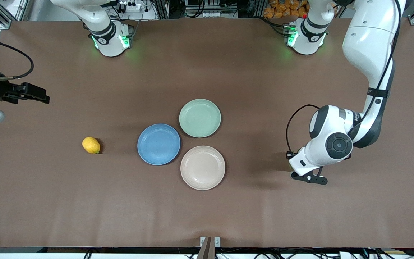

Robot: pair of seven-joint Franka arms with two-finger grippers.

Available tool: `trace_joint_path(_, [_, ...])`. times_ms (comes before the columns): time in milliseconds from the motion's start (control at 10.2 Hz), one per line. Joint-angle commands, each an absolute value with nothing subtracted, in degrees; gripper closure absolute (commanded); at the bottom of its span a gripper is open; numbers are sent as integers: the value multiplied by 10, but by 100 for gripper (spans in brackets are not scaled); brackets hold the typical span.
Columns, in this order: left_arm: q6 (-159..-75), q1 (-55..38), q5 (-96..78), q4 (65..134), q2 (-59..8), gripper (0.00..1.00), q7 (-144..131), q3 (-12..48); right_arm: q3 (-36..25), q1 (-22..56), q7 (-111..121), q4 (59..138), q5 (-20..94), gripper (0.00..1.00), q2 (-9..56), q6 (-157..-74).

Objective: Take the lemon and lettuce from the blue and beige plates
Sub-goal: 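Carry the lemon off the plate while the left gripper lifts the lettuce away, then release the lettuce onto the table with the left gripper and raise it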

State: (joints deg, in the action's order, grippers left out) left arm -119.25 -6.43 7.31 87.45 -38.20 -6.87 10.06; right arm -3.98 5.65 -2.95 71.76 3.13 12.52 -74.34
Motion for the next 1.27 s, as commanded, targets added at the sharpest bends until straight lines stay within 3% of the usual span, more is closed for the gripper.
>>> trace_joint_path(0, [-1182, -55, 82, 872, -367, 0, -33, 101, -47, 57, -29, 737, 23, 0, 103, -752])
trace_joint_path(293, [-1120, -55, 127, 868, -281, 0, -20, 103, -49, 43, -34, 729, 20, 0, 106, -775])
trace_joint_path(683, [-958, -54, 113, 853, -118, 0, -19, 113, -45, 48, -34, 745, 17, 0, 70, -801])
trace_joint_path(1171, [-893, 3, -8, 861, -35, 0, -14, 107, -41, 51, -35, 825, 20, 0, 24, -871])
